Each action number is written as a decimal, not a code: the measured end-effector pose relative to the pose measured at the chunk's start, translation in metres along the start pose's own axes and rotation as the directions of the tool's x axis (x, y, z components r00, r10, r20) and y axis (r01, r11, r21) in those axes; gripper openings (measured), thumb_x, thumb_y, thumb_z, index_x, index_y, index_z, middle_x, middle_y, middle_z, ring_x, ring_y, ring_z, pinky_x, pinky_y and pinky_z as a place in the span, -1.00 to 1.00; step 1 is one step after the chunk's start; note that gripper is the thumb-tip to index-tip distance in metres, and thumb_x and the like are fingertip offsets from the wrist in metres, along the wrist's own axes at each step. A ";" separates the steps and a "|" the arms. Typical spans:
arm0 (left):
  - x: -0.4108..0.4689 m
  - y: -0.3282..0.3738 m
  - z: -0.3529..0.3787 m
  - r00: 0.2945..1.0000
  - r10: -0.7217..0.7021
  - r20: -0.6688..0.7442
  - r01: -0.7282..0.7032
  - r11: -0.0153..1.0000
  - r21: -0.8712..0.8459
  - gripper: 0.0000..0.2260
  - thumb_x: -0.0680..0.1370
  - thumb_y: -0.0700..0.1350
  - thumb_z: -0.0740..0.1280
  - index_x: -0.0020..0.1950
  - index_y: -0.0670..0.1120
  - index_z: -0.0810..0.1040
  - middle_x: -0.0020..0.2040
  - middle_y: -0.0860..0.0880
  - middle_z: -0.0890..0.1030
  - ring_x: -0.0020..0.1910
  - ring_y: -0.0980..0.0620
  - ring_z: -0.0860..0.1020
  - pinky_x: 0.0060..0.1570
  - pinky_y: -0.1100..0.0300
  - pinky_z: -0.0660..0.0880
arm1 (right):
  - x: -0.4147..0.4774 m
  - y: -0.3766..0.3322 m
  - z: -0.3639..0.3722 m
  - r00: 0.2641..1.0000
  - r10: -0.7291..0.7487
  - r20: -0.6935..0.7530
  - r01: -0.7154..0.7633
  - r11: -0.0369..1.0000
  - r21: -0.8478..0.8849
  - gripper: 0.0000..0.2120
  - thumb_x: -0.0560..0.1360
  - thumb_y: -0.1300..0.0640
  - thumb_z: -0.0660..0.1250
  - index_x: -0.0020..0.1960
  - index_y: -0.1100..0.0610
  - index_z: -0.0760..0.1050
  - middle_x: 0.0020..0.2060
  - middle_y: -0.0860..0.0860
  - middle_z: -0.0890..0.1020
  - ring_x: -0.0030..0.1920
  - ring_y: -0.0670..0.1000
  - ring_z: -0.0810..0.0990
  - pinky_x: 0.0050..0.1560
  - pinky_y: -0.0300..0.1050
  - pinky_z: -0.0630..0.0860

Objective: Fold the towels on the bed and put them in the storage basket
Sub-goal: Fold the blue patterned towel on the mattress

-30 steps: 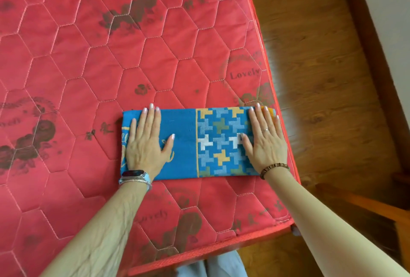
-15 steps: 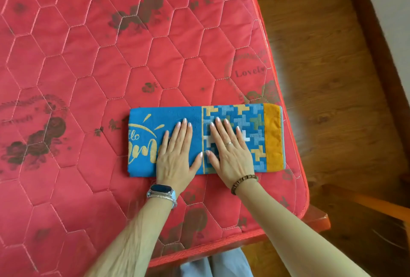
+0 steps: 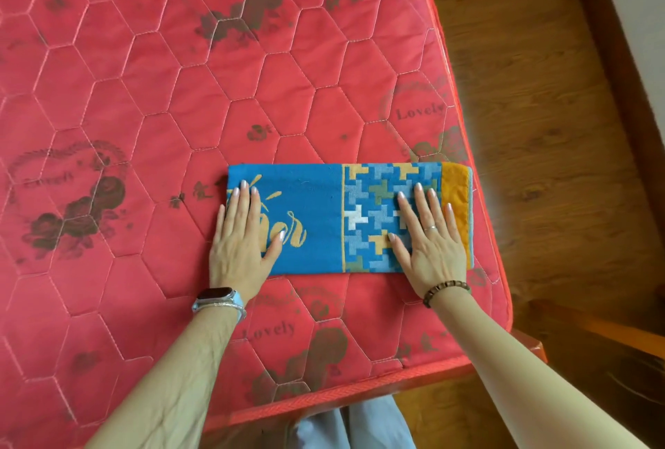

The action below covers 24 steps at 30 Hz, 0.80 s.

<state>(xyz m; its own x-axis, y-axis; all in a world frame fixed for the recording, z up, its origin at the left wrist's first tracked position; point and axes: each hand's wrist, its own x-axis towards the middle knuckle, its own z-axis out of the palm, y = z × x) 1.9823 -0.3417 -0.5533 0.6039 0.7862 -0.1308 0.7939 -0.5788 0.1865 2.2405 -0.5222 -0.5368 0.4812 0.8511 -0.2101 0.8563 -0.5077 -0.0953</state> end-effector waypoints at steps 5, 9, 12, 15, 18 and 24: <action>-0.001 -0.002 -0.007 0.998 -0.061 -0.002 0.058 0.957 -0.283 -0.33 0.64 0.07 0.19 0.61 -0.25 0.04 0.63 -0.16 0.02 0.62 -0.10 0.00 0.57 0.06 -0.01 | -0.001 -0.014 -0.005 0.998 0.055 0.009 -0.055 0.991 0.120 -0.43 0.61 -0.07 0.01 0.59 0.01 0.00 0.59 0.01 0.02 0.58 0.01 -0.08 0.56 0.07 -0.08; -0.003 0.001 -0.021 0.973 -0.232 -0.004 0.186 0.790 -0.584 -0.34 0.58 -0.21 0.36 0.60 -0.20 0.11 0.60 -0.15 0.15 0.58 -0.05 0.14 0.52 0.06 0.18 | 0.007 -0.042 -0.014 0.999 0.034 -0.025 -0.024 0.939 0.342 -0.42 0.58 0.19 0.18 0.57 0.12 0.11 0.57 0.02 0.12 0.57 0.05 0.02 0.55 0.09 0.03; 0.001 0.008 -0.034 0.897 -0.434 0.082 0.353 0.593 -0.724 -0.37 0.54 -0.30 0.40 0.55 -0.25 0.20 0.47 -0.24 0.33 0.45 -0.15 0.33 0.34 0.35 0.33 | 0.012 -0.075 -0.017 0.999 -0.039 -0.029 0.047 0.901 0.431 -0.41 0.56 0.23 0.18 0.56 0.12 0.13 0.56 0.02 0.14 0.57 0.04 0.02 0.55 0.04 0.02; 0.004 0.006 -0.040 0.825 -0.535 0.181 0.479 0.494 -0.726 -0.45 0.53 -0.25 0.43 0.48 -0.25 0.32 0.28 -0.25 0.53 0.25 -0.15 0.51 0.02 0.48 0.32 | 0.015 -0.107 -0.016 0.999 -0.049 0.005 0.039 0.857 0.514 -0.40 0.57 0.22 0.21 0.57 0.12 0.11 0.56 0.02 0.13 0.58 0.01 0.00 0.55 -0.05 0.04; 0.003 -0.002 -0.042 0.808 -0.519 0.278 0.543 0.474 -0.693 -0.56 0.51 -0.16 0.46 0.36 -0.18 0.46 0.08 -0.10 0.65 0.04 -0.06 0.58 -0.06 0.25 0.35 | 0.018 -0.127 -0.014 0.999 -0.006 0.038 -0.018 0.808 0.589 -0.40 0.59 0.19 0.22 0.57 0.16 0.07 0.57 0.04 0.12 0.58 0.02 -0.02 0.55 -0.09 0.02; -0.005 -0.011 -0.062 0.854 -0.430 0.294 0.480 0.431 -0.764 -0.69 0.46 -0.12 0.47 0.18 -0.10 0.57 -0.05 0.04 0.70 -0.04 0.05 0.66 0.10 -0.05 0.57 | 0.016 -0.147 -0.022 0.989 0.020 0.144 -0.116 0.700 0.704 -0.40 0.63 0.17 0.16 0.58 0.18 -0.05 0.58 0.03 0.02 0.56 -0.08 -0.07 0.36 -0.55 -0.22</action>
<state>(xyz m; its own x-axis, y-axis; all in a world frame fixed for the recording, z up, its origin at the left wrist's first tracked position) 1.9660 -0.3259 -0.4939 0.1950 0.8564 -0.4781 0.5779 0.2936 0.7615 2.1270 -0.4310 -0.5052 0.4659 0.8127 -0.3499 0.4115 -0.5490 -0.7275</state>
